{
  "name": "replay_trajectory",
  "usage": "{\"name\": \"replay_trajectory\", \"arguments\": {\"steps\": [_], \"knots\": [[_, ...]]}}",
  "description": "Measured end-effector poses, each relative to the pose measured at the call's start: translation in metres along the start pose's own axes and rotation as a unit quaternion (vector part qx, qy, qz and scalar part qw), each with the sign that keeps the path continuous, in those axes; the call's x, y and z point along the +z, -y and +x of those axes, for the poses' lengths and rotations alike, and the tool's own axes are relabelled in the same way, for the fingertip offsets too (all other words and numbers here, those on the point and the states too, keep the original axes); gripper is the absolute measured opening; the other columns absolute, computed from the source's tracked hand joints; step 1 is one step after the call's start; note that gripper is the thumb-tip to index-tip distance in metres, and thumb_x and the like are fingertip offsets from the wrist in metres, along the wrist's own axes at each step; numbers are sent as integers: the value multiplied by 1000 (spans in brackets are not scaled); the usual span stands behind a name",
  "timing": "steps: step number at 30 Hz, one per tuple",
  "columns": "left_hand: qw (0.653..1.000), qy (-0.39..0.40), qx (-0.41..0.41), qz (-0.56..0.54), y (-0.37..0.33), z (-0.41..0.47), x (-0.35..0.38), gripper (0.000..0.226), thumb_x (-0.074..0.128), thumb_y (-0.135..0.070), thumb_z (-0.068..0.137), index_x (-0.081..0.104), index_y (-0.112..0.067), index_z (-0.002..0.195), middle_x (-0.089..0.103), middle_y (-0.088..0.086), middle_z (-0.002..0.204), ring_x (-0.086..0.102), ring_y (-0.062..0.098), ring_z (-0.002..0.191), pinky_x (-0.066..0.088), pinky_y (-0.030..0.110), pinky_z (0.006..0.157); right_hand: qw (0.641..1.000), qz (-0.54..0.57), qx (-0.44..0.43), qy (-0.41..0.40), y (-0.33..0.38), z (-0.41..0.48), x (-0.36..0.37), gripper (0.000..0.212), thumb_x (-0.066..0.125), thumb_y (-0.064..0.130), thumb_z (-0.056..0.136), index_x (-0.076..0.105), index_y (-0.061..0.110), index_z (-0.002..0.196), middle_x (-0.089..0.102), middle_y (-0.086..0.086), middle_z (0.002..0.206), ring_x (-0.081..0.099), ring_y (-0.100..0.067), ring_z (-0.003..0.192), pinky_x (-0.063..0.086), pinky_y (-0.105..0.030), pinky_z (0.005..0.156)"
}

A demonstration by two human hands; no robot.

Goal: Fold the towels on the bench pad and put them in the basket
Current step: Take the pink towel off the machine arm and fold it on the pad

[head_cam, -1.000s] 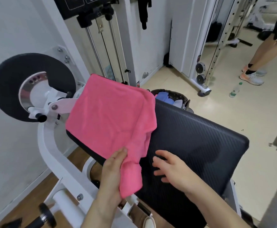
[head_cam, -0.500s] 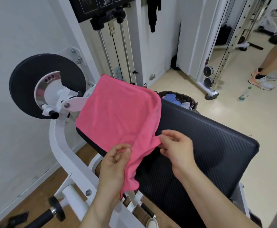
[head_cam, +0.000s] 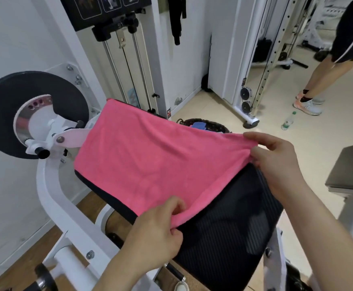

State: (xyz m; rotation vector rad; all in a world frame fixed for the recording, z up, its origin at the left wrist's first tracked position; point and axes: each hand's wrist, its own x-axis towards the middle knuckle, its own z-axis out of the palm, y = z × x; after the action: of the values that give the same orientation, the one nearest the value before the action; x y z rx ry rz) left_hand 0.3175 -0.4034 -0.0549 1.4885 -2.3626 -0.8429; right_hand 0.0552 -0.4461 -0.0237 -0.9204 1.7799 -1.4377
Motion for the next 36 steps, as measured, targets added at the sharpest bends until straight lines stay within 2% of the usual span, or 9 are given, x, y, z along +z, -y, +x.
{"name": "replay_trajectory", "arguments": {"steps": [3, 7, 10, 13, 19, 23, 28, 31, 36], "knots": [[998, 52, -31, 1, 6, 0, 4, 25, 47, -12, 71, 59, -30, 84, 59, -12, 67, 53, 5, 64, 48, 26, 62, 994, -105, 20, 24, -9, -5, -18, 43, 52, -1, 77, 74, 27, 102, 65, 4, 83, 52, -12, 59, 42, -25, 61], [993, 97, -33, 60, 10, -2, 27, 26, 46, -10, 80, 64, -27, 72, 65, -9, 70, 52, 4, 57, 47, 22, 61, 968, -247, -24, 43, -19, -9, -32, 19, 68, 15, 81, 76, 22, 97, 68, 9, 86, 63, -9, 84, 45, -25, 78], [1000, 14, 11, 18, -4, 1, 60, 17, 51, -28, 86, 66, -31, 94, 61, -18, 89, 54, -1, 79, 47, 23, 75, 943, -321, -70, 56, -23, -7, -34, 31, 65, 9, 78, 73, 24, 105, 66, 6, 90, 63, -17, 84, 49, -31, 83], [998, 6, 48, 35, -31, 10, 99, 41, 48, -56, 83, 54, -33, 116, 53, -17, 106, 52, 5, 95, 46, 27, 83, 911, -387, -119, 81, -26, -1, -33, 39, 59, 8, 75, 69, 25, 109, 63, 1, 92, 61, -22, 84, 48, -32, 77], [994, -51, 61, 76, -33, 18, 123, 10, 43, -31, 81, 49, -28, 88, 54, -9, 75, 55, 17, 66, 41, 29, 55, 889, -426, -158, 56, -30, 6, -35, 14, 58, 21, 87, 71, 20, 91, 54, 1, 80, 51, -21, 74, 33, -29, 63], [996, 3, 86, 9, -29, 6, 107, 10, 51, -25, 82, 57, -26, 90, 52, -11, 73, 49, 11, 71, 46, 34, 67, 883, -438, -154, 70, -32, 0, -47, 26, 51, 9, 87, 67, 22, 102, 47, 4, 83, 49, -20, 77, 30, -29, 64], [980, 168, 56, -93, -28, 1, 100, 43, 58, -20, 82, 54, -35, 122, 65, -5, 85, 60, 10, 74, 51, 24, 70, 851, -501, -135, 83, -34, -16, -56, 29, 48, 13, 84, 66, 25, 104, 57, 3, 94, 56, -23, 87, 36, -30, 64], [968, 217, 54, -117, -17, 6, 93, 26, 62, -21, 85, 67, -28, 110, 68, -12, 88, 62, 3, 80, 50, 20, 76, 841, -523, -118, 69, -29, -21, -56, 15, 53, 24, 82, 67, 26, 89, 53, 3, 86, 51, -22, 79, 37, -29, 61], [991, -15, -8, -135, 41, 50, 42, 24, 65, -12, 89, 71, -35, 93, 68, -24, 92, 61, -5, 89, 44, 11, 80, 840, -511, -181, 21, -23, -21, -32, 16, 64, 23, 79, 67, 19, 95, 50, -4, 97, 45, -26, 92, 39, -32, 63]]}}
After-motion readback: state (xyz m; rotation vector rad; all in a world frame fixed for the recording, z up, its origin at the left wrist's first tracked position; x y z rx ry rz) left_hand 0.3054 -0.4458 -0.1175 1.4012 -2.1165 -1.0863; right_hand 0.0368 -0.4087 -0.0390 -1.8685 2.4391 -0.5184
